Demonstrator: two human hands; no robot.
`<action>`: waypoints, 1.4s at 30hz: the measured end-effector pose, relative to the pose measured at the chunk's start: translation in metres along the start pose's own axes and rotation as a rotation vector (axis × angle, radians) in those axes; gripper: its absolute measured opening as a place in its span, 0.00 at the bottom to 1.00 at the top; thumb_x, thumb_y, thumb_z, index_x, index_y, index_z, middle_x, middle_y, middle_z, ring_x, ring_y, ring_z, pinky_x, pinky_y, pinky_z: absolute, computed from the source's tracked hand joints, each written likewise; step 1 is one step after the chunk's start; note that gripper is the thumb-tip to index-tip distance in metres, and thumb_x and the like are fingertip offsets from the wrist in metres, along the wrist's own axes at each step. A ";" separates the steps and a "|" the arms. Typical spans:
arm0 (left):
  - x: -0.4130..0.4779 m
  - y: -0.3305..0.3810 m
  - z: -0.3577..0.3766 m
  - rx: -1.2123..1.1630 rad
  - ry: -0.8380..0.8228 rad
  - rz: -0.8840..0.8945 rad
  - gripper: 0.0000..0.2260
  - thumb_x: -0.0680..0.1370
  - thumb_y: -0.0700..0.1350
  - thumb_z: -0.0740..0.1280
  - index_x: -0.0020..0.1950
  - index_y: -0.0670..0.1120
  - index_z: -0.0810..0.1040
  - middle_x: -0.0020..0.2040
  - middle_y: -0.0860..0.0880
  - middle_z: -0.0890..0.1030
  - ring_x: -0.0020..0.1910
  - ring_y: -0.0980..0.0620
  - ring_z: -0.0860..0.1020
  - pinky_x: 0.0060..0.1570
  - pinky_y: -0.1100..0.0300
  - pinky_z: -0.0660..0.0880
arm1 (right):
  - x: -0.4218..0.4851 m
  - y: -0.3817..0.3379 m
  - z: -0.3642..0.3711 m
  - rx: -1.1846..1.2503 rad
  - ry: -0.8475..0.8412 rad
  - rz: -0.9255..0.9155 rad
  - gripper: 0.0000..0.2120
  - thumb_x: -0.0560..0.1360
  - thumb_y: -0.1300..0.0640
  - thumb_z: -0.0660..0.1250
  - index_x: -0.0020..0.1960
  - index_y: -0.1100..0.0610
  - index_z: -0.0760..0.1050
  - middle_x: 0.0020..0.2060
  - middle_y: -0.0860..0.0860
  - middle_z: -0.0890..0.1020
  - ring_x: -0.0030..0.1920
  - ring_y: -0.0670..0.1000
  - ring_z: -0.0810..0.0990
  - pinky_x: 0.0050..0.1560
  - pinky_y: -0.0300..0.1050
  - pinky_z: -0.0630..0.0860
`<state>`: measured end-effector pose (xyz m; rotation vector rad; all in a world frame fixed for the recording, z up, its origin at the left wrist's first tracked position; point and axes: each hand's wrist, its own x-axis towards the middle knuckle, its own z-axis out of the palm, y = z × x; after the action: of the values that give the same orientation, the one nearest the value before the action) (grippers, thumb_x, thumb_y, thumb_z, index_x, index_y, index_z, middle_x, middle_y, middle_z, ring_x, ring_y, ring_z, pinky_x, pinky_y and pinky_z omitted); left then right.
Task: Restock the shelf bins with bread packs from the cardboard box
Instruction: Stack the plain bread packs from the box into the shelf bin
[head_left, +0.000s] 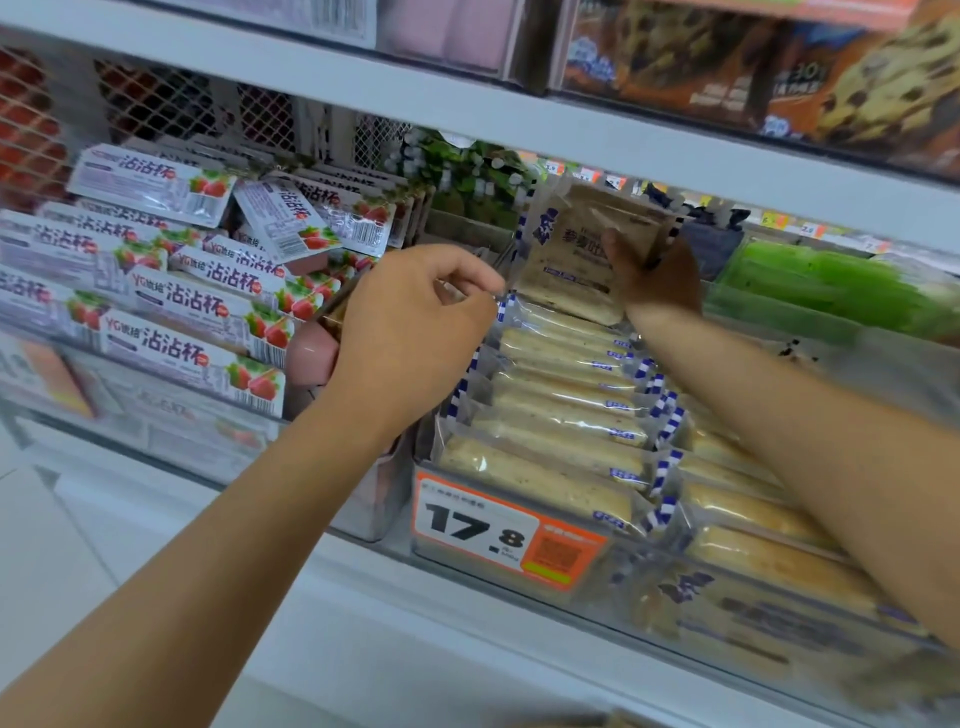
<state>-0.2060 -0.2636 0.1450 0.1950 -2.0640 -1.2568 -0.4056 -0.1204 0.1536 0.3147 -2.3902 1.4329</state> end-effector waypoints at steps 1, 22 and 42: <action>0.000 0.000 0.000 -0.003 0.000 -0.001 0.08 0.77 0.40 0.67 0.44 0.52 0.83 0.27 0.58 0.75 0.23 0.62 0.70 0.25 0.74 0.63 | 0.000 0.000 -0.001 -0.026 -0.037 0.008 0.30 0.74 0.36 0.65 0.63 0.60 0.69 0.53 0.52 0.77 0.49 0.51 0.77 0.47 0.37 0.69; -0.001 -0.001 -0.001 0.014 -0.025 0.015 0.09 0.77 0.41 0.67 0.41 0.54 0.81 0.22 0.64 0.72 0.23 0.63 0.69 0.24 0.75 0.61 | 0.003 0.004 -0.004 -0.603 -0.129 -0.535 0.42 0.68 0.33 0.68 0.75 0.51 0.60 0.69 0.56 0.65 0.71 0.60 0.58 0.71 0.53 0.59; 0.000 -0.001 -0.001 0.097 -0.007 0.053 0.08 0.75 0.42 0.68 0.40 0.55 0.80 0.26 0.62 0.74 0.26 0.62 0.71 0.27 0.73 0.64 | -0.017 0.009 -0.033 -0.649 -0.221 -0.704 0.35 0.74 0.30 0.56 0.77 0.42 0.57 0.78 0.48 0.55 0.78 0.51 0.47 0.77 0.56 0.40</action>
<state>-0.2059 -0.2648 0.1447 0.1795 -2.1237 -1.1284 -0.3875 -0.0872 0.1544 1.0351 -2.3741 0.3079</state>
